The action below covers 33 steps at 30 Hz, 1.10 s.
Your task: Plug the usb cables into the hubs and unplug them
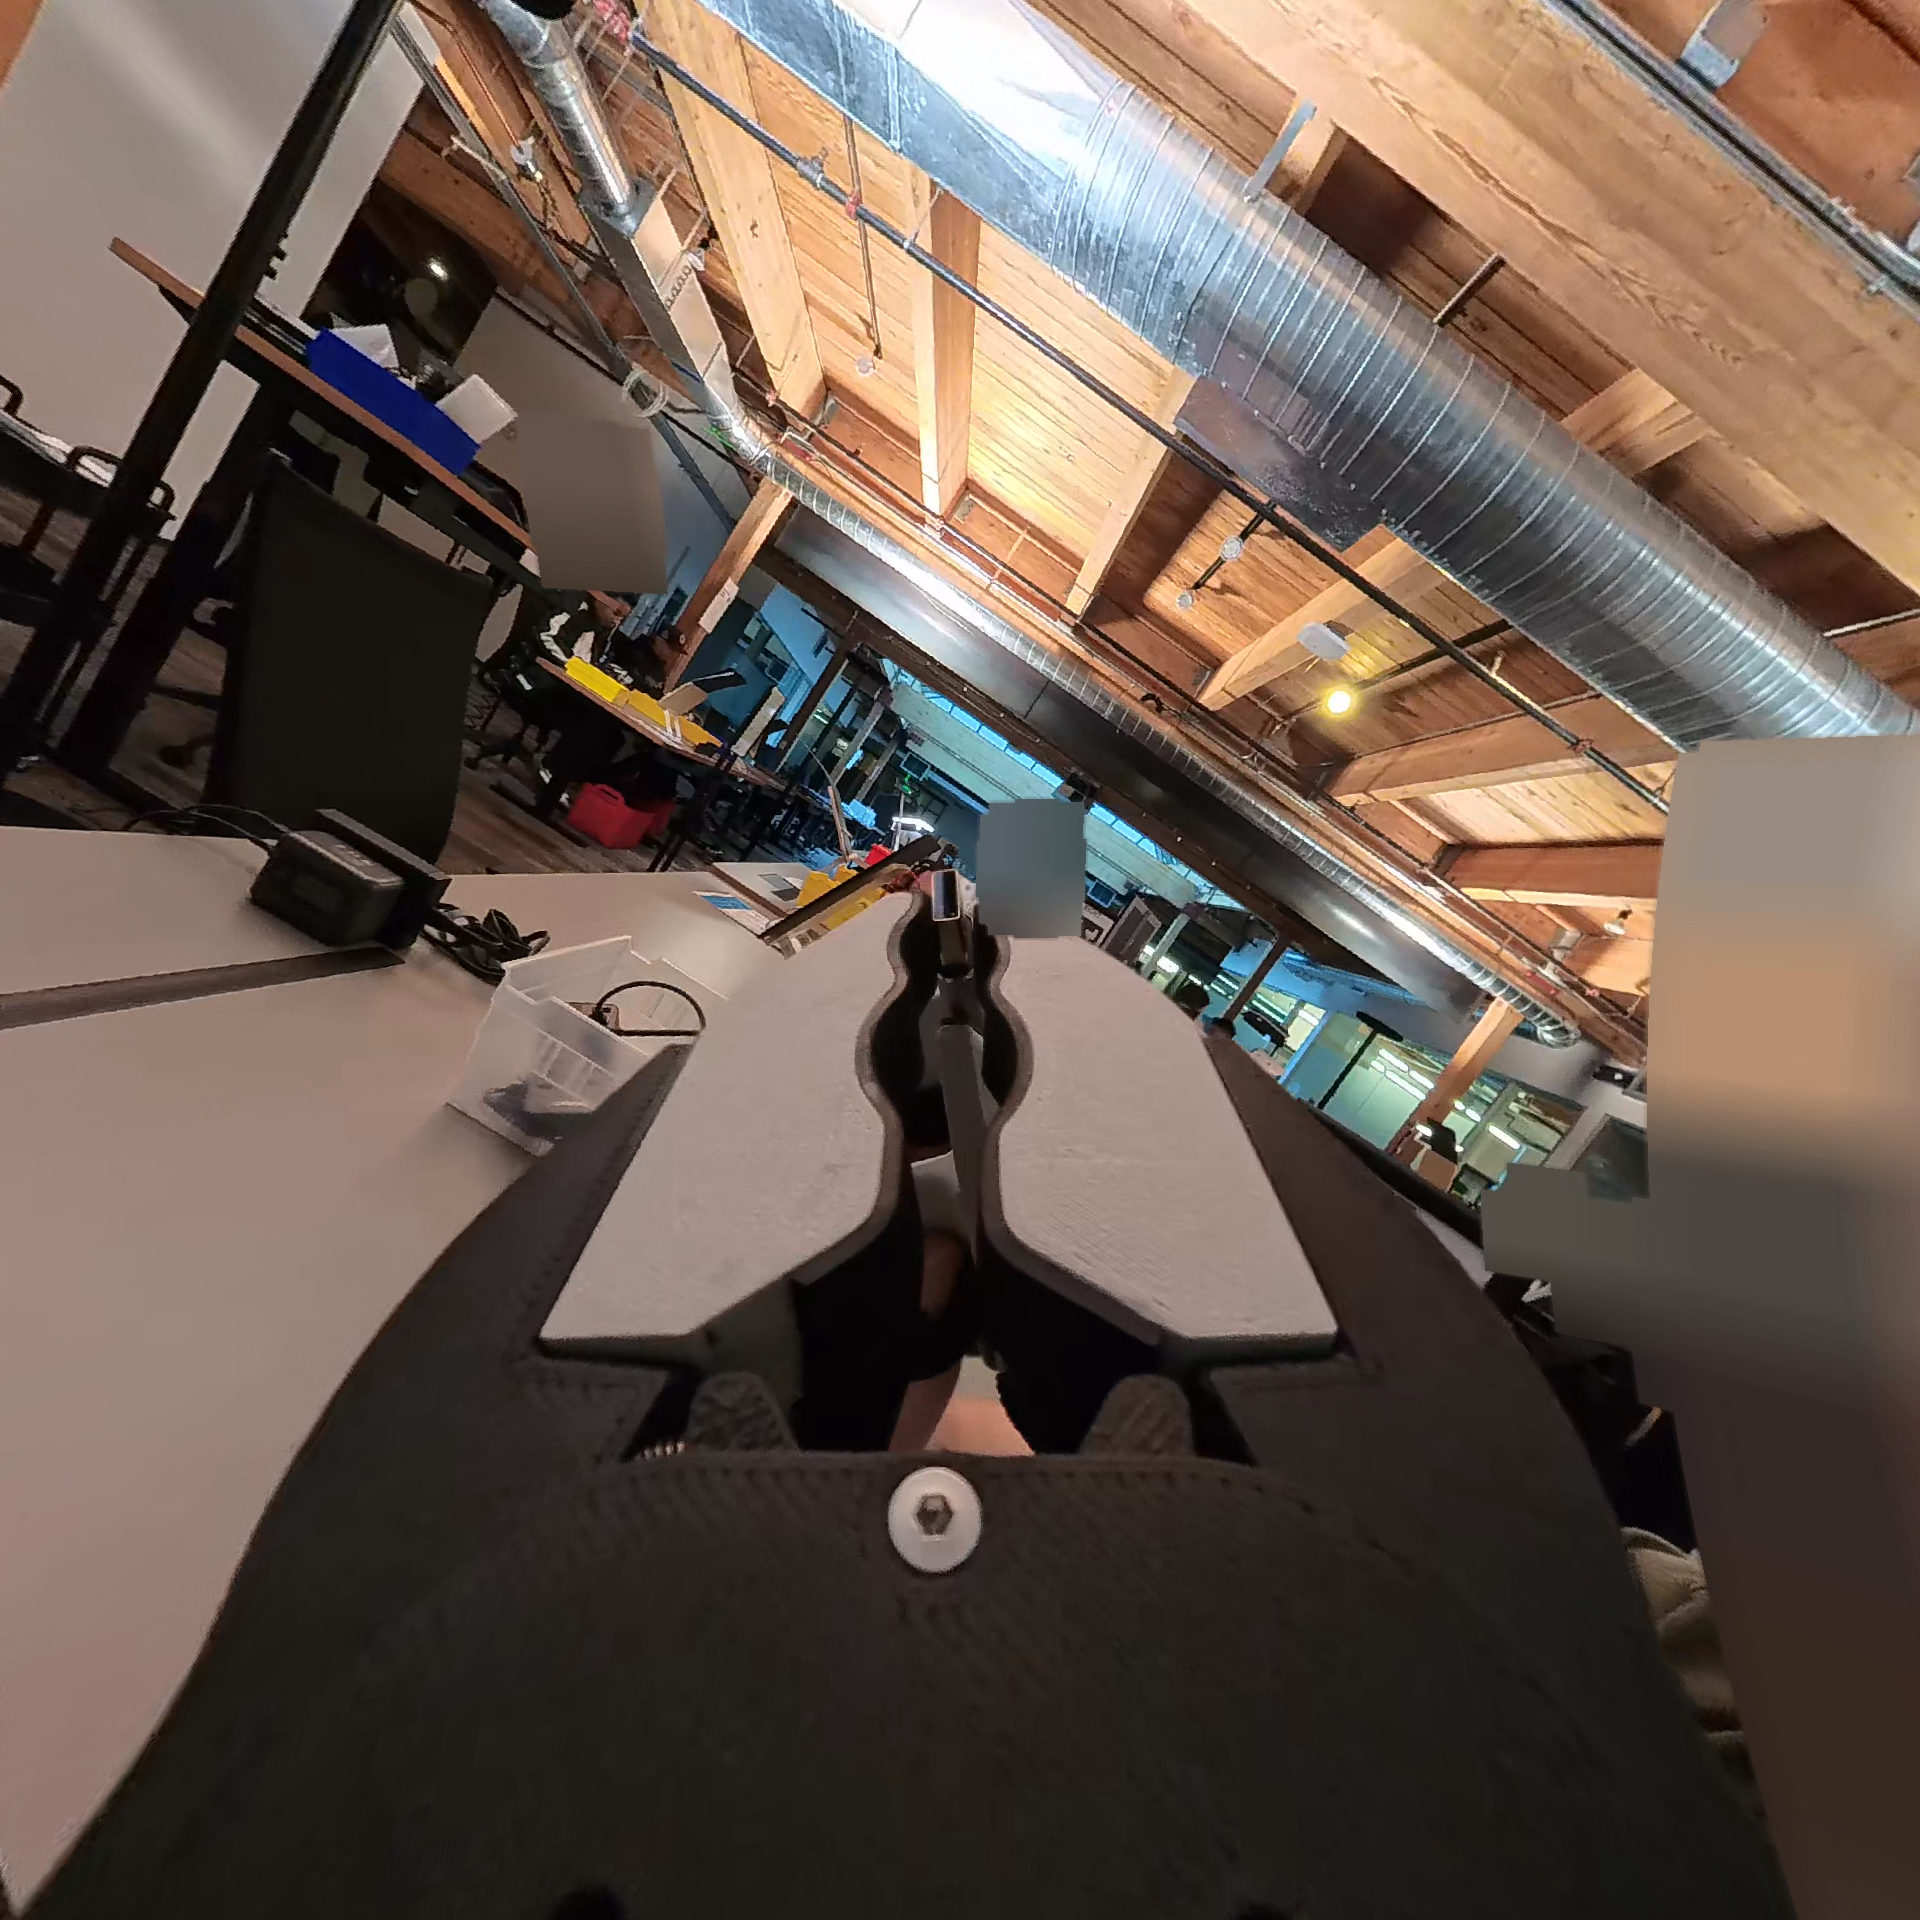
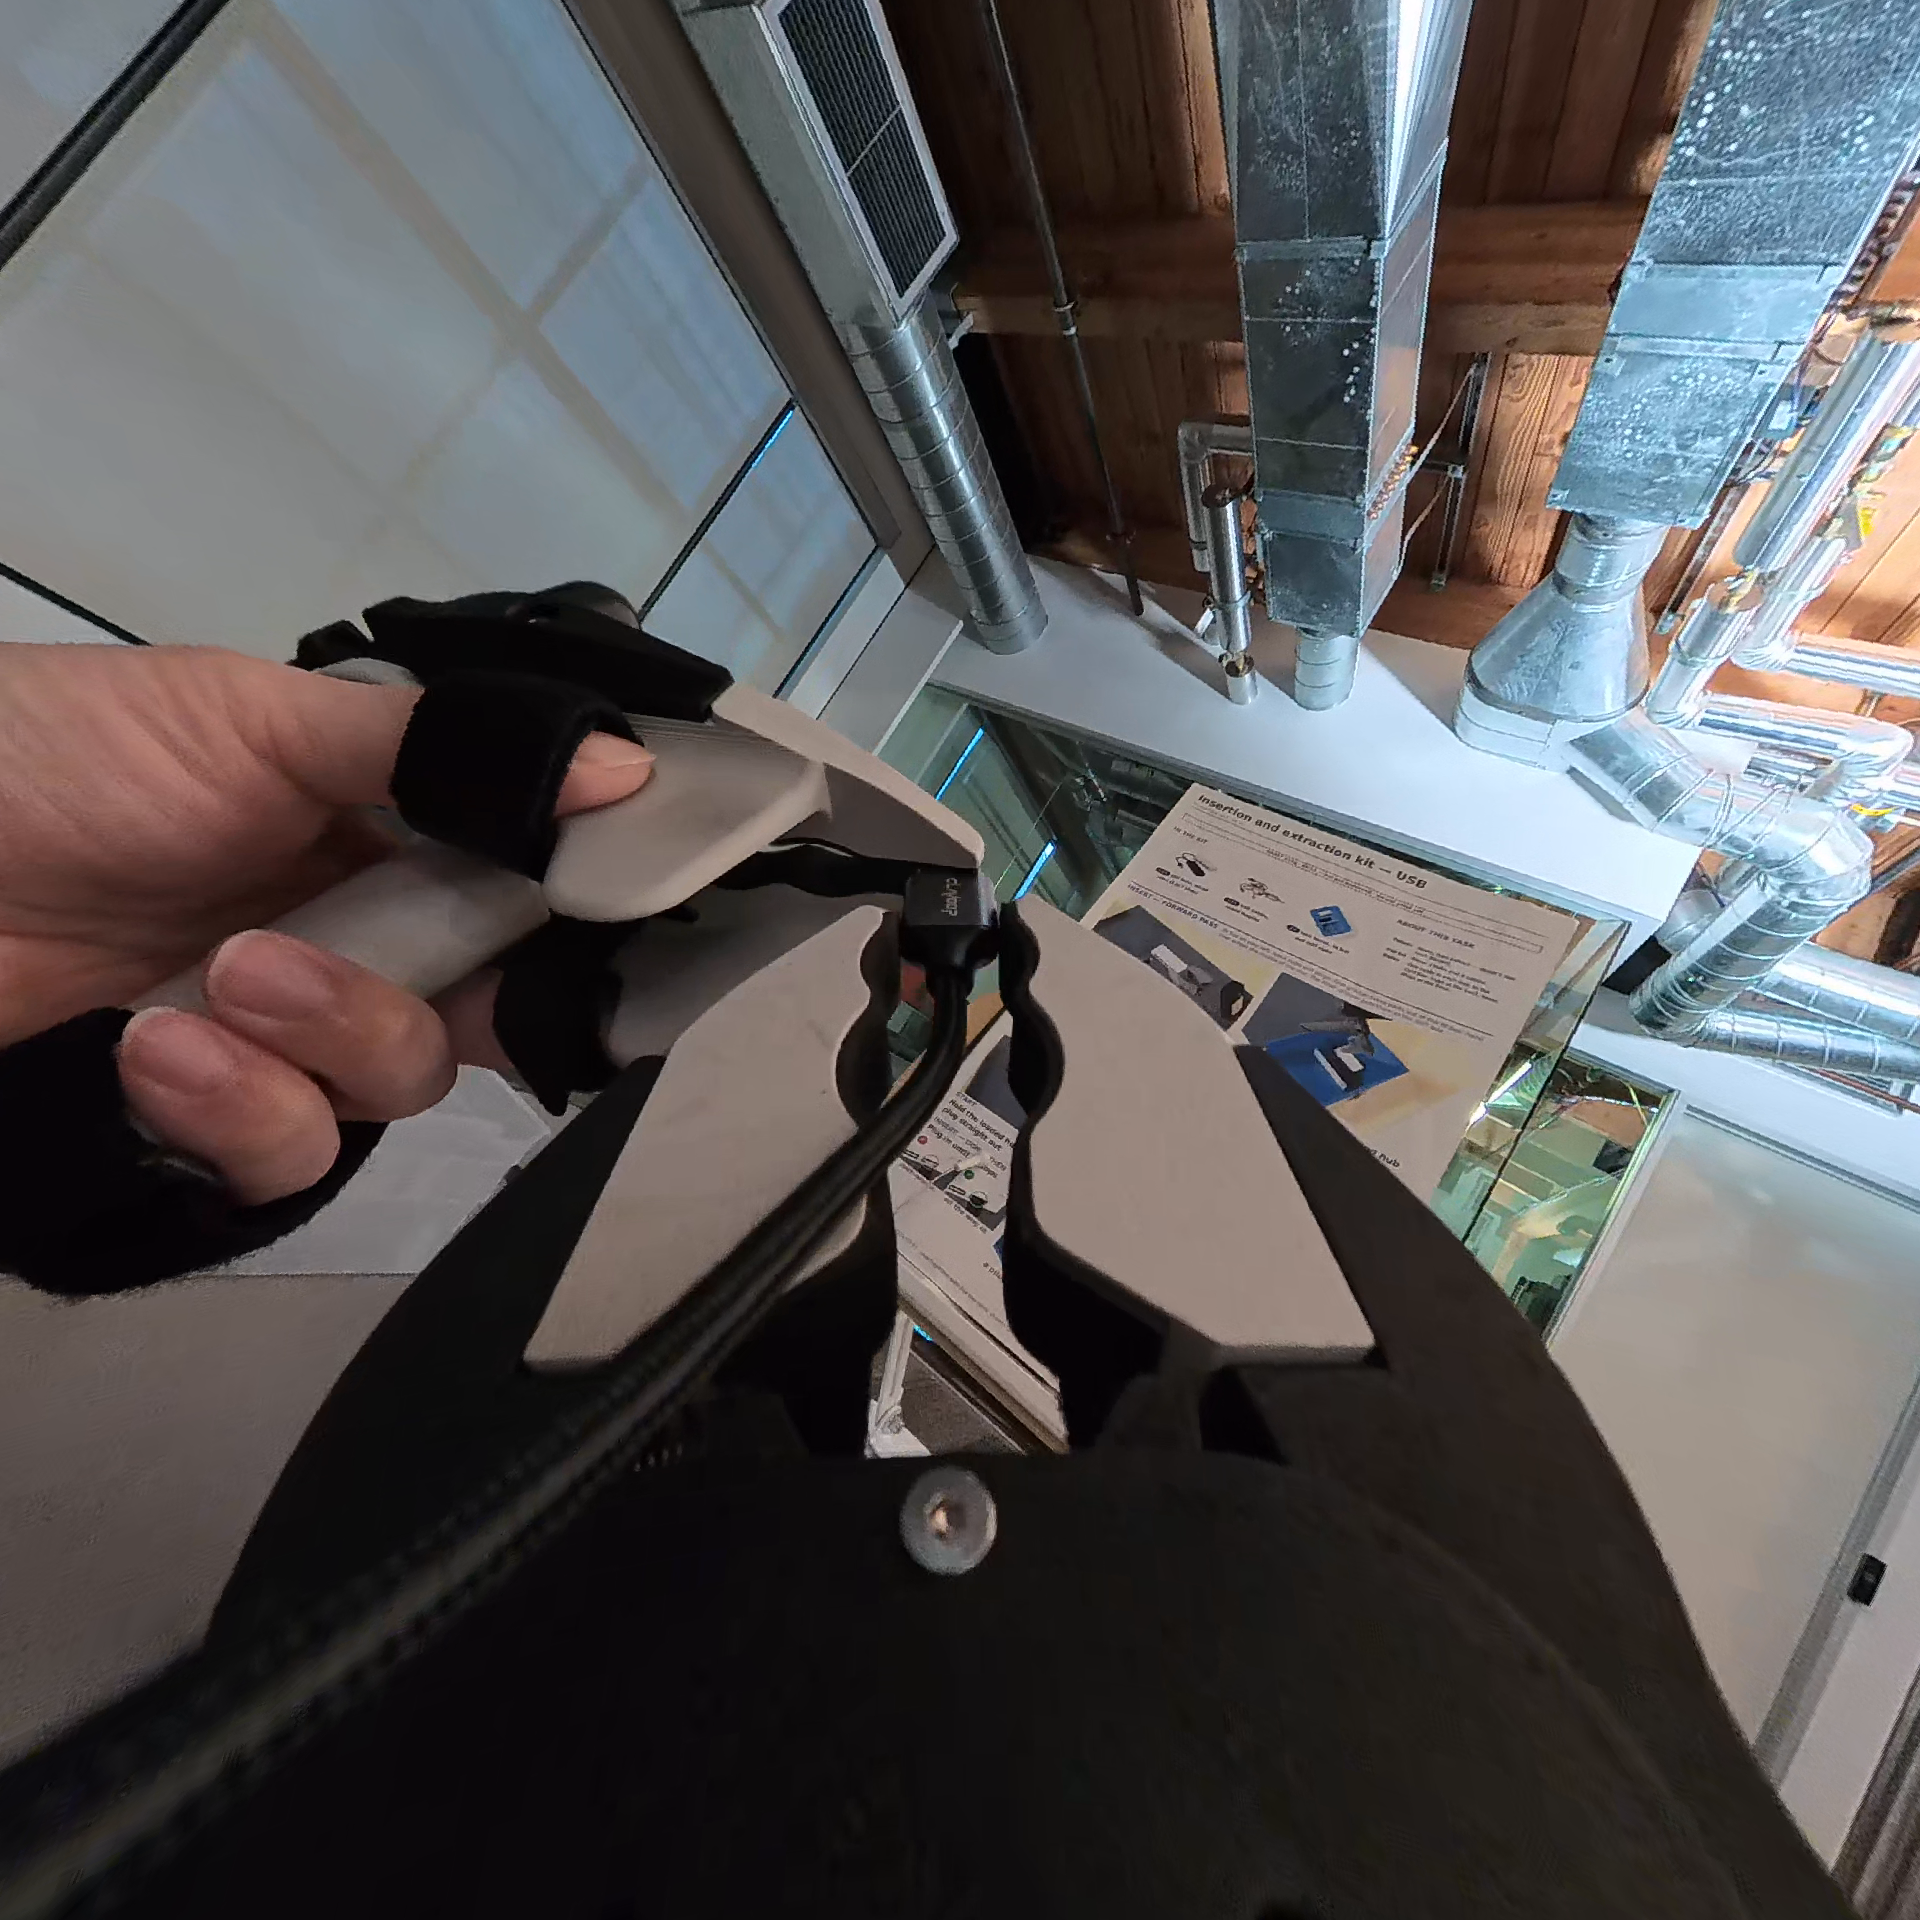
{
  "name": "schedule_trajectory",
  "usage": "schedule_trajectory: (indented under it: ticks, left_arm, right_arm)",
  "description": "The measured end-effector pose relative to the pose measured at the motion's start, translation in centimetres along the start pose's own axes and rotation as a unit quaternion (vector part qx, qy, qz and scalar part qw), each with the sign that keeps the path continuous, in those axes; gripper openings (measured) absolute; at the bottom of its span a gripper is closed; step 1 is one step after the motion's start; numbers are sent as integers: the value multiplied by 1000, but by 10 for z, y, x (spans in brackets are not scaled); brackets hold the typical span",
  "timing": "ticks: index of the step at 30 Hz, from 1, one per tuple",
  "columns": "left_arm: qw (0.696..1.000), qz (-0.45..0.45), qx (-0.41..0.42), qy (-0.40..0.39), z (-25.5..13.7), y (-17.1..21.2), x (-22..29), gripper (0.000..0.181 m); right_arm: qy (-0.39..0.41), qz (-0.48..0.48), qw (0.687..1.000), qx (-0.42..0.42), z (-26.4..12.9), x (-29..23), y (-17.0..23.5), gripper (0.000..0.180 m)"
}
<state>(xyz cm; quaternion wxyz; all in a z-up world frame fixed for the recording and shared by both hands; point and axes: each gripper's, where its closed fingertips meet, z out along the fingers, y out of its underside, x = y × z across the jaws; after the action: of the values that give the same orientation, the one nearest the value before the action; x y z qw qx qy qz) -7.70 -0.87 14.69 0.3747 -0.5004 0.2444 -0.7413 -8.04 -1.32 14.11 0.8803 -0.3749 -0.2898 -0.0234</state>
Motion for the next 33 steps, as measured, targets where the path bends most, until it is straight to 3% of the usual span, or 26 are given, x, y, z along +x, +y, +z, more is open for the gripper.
schedule_trajectory:
  ticks: [10,14,17,19,21,27,33]
  left_arm:
    - [1000,-7,8,-2,0,0,-3,5]
    - [997,70,-22,-6,-2,-5,5,6]
    - [972,214,2,-100,-23,-36,-4,28]
    - [934,309,17,-182,-44,-55,-17,38]
    - [900,349,2,-262,-68,-58,-43,62]
    - [868,327,-163,-337,-129,21,-144,72]
    - [884,249,-247,-308,-125,83,-203,75]
  right_arm:
    - [-17,21,1000,-10,0,0,4,18]
    - [-24,18,1000,0,0,3,-5,18]
    - [-13,17,1000,11,-3,17,-17,18]
    - [-3,21,1000,15,-5,33,-24,18]
    - [11,25,999,18,-9,51,-31,18]
    - [52,39,997,35,-23,103,-50,18]
    - [61,42,997,31,-29,121,-55,18]
